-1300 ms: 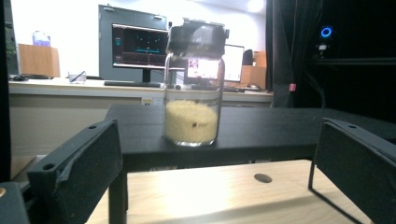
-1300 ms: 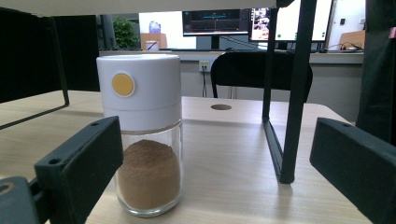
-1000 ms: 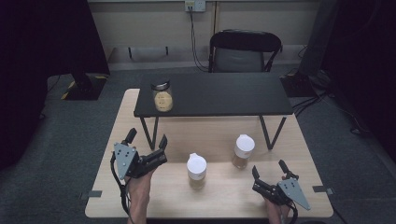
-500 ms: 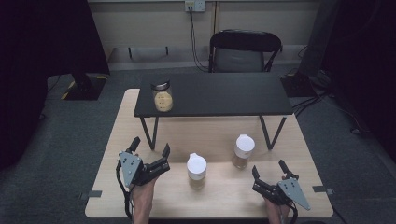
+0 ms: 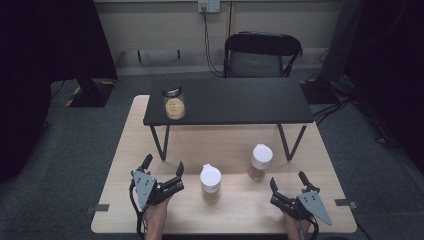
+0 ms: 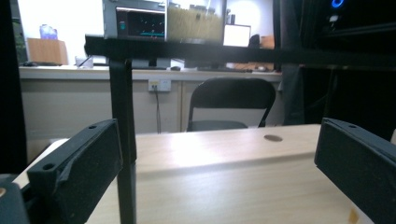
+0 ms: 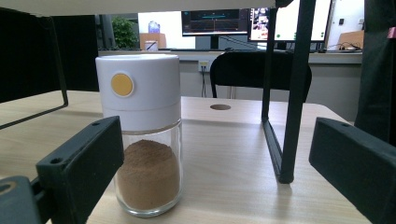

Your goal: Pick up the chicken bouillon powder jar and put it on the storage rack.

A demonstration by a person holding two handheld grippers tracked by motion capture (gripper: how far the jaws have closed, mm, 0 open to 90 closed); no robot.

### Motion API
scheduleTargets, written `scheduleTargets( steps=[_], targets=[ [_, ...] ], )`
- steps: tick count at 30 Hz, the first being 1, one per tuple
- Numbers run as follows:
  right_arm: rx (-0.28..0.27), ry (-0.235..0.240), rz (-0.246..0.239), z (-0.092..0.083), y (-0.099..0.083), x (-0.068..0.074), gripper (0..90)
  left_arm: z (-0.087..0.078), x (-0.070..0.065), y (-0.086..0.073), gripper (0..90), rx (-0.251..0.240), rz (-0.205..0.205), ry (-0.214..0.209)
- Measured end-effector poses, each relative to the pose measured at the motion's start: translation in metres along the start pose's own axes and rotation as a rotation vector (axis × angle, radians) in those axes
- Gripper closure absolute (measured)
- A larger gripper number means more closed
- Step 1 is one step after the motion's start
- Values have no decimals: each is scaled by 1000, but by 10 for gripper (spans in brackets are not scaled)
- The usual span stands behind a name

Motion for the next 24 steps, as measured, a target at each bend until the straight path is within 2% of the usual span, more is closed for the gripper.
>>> scheduleTargets(
  steps=[2, 4, 6, 10, 14, 19, 22, 24],
  targets=[
    [0, 1, -1, 0, 0, 0, 22, 0, 0, -4, 4, 4, -5, 0],
    [0, 1, -1, 0, 0, 0, 21, 0, 2, -9, 4, 6, 17, 10],
    [0, 1, -1, 0, 0, 0, 21, 1, 3, -15, 4, 16, 22, 20],
    [0, 1, -1, 0, 0, 0, 22, 0, 5, -24, 4, 25, 12, 25],
    [0, 1, -1, 0, 0, 0, 21, 0, 5, -31, 3, 16, 44, 29],
    [0, 0, 0, 0, 0, 0, 22, 1, 4, -41, 3, 22, 55, 29],
    [0, 1, -1, 0, 0, 0, 22, -1, 6, -42, 4, 5, 54, 37],
    [0, 1, -1, 0, 0, 0, 22, -1, 6, -45, 4, 12, 39, 29]
  ],
)
Point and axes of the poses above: each handheld gripper's, and its own axes: z roughly forward along the jaws, y roughly out of its top, x roughly to its left, the point moved 9 cm from there along z, roughly forward along the jaws, and after that the axes turned 1 degree about z, right-handed, at the moved point
